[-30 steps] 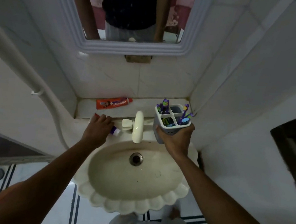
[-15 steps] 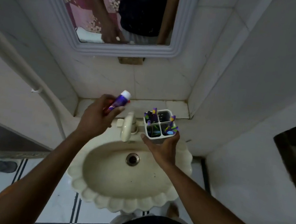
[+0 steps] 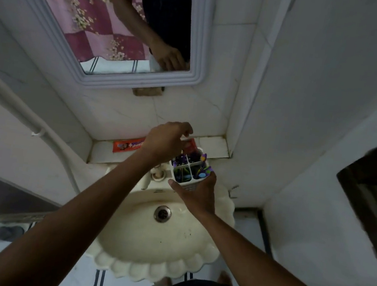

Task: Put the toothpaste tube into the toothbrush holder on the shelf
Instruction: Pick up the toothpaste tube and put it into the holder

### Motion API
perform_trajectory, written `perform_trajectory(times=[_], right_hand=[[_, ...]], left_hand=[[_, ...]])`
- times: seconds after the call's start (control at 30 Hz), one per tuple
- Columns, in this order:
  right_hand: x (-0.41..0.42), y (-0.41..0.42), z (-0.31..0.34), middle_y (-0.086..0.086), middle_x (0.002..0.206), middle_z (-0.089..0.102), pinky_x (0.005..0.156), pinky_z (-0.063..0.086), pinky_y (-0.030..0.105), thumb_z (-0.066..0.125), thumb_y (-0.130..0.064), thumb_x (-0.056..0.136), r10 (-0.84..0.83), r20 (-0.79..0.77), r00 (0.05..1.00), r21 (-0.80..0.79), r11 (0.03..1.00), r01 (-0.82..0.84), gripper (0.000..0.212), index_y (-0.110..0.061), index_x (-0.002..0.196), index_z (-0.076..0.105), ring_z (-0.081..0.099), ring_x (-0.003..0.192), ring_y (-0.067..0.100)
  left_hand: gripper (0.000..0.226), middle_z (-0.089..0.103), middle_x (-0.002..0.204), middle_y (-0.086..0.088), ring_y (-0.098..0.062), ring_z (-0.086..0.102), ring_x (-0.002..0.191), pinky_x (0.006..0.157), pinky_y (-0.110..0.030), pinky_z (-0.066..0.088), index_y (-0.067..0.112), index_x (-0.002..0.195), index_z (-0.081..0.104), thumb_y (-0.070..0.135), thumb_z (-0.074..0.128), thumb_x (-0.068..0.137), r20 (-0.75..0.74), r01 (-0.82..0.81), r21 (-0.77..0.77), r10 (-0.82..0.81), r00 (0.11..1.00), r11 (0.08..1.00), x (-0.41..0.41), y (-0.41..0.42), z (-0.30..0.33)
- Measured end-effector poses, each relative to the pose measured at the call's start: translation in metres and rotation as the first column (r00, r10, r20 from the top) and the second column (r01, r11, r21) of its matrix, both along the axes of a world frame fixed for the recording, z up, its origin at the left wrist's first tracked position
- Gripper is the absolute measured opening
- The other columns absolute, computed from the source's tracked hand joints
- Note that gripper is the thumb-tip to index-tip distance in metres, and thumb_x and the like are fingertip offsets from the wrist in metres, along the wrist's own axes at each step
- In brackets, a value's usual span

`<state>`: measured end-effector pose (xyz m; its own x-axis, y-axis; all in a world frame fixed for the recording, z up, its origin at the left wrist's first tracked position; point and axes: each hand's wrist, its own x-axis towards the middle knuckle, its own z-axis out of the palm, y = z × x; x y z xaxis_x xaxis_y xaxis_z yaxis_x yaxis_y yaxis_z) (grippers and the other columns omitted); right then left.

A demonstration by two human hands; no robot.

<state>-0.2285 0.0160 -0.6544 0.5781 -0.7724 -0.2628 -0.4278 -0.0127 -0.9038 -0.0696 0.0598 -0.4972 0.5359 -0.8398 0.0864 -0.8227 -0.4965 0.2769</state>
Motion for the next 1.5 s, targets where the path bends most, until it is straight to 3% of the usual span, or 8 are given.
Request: perform_trajectory(times=[0.23,0.3,0.4,0.57,0.73,1.03,1.23,1.5], right_hand=[[-0.002,-0.005,-0.003,0.000,0.149,0.061,0.103,0.060,0.036,0.102,-0.077,0.054,-0.011,-0.018,1.000,-0.042,0.999,0.010,0.132,-0.024,0.154,0.034,0.066,0.134,0.024],[-0.001,-0.006,-0.003,0.001,0.148,0.061,0.105,0.061,0.041,0.103,-0.075,0.054,-0.036,-0.019,0.999,-0.058,0.998,0.035,0.130,-0.024,0.153,0.035,0.066,0.133,0.024],[0.005,-0.004,-0.002,-0.001,0.146,0.063,0.107,0.062,0.046,0.102,-0.071,0.054,-0.059,0.006,0.998,-0.078,0.995,0.059,0.125,-0.026,0.150,0.036,0.069,0.131,0.024],[0.015,-0.003,0.001,-0.006,0.144,0.066,0.107,0.063,0.047,0.106,-0.065,0.056,-0.066,0.032,0.997,-0.066,0.995,0.068,0.119,-0.029,0.147,0.038,0.071,0.129,0.019],[0.019,0.002,0.004,-0.009,0.142,0.067,0.108,0.063,0.050,0.106,-0.068,0.058,-0.072,0.010,0.997,-0.072,0.995,0.073,0.111,-0.037,0.140,0.038,0.072,0.126,0.019],[0.028,0.006,0.009,-0.010,0.141,0.063,0.106,0.061,0.043,0.100,-0.071,0.055,-0.080,0.004,0.997,-0.058,0.995,0.080,0.110,-0.035,0.137,0.036,0.069,0.126,0.017],[0.031,0.002,0.009,-0.010,0.145,0.064,0.107,0.064,0.047,0.099,-0.086,0.047,-0.079,0.001,0.997,-0.061,0.995,0.079,0.118,-0.043,0.136,0.035,0.070,0.129,0.016],[0.034,-0.004,0.008,-0.012,0.141,0.066,0.099,0.066,0.038,0.105,-0.066,0.054,-0.069,-0.013,0.998,-0.047,0.997,0.068,0.114,-0.035,0.139,0.036,0.072,0.122,0.009]], left_hand=[[0.012,0.077,0.095,0.013,-0.001,0.072,0.081,0.069,-0.023,0.057,0.023,0.105,0.078,0.033,0.076,0.099,-0.329,-0.280,-0.274,0.184,0.926,0.920,0.025,0.042,-0.029],[0.012,0.077,0.090,0.010,-0.005,0.074,0.080,0.068,-0.019,0.056,0.019,0.101,0.079,0.031,0.076,0.100,-0.406,-0.381,-0.276,0.252,0.878,0.882,0.037,0.059,-0.041],[0.013,0.079,0.086,0.004,-0.021,0.077,0.076,0.071,-0.033,0.061,0.012,0.101,0.078,0.024,0.073,0.101,-0.516,-0.509,-0.249,0.332,0.790,0.824,0.059,0.090,-0.066],[0.020,0.081,0.101,-0.002,-0.019,0.073,0.085,0.084,-0.034,0.057,0.013,0.109,0.079,0.030,0.070,0.102,-0.394,-0.539,-0.146,0.451,0.801,0.830,0.092,0.130,-0.120],[0.019,0.077,0.113,-0.014,-0.037,0.072,0.101,0.086,-0.043,0.059,0.008,0.113,0.075,0.020,0.066,0.102,-0.306,-0.481,-0.102,0.433,0.848,0.871,0.135,0.133,-0.153],[0.045,0.058,0.140,-0.010,-0.036,0.051,0.130,0.105,-0.050,0.039,0.018,0.144,0.056,0.028,0.060,0.100,0.006,-0.340,0.342,0.360,0.933,0.876,0.184,0.110,-0.179],[0.050,0.050,0.139,-0.014,-0.037,0.045,0.133,0.110,-0.051,0.040,0.017,0.140,0.060,0.041,0.066,0.096,0.047,-0.381,0.423,0.401,0.915,0.822,0.192,0.113,-0.184],[0.068,0.057,0.143,-0.019,-0.041,0.047,0.136,0.108,-0.052,0.041,0.009,0.144,0.050,0.053,0.069,0.095,0.013,-0.466,0.424,0.509,0.861,0.777,0.182,0.123,-0.181]])
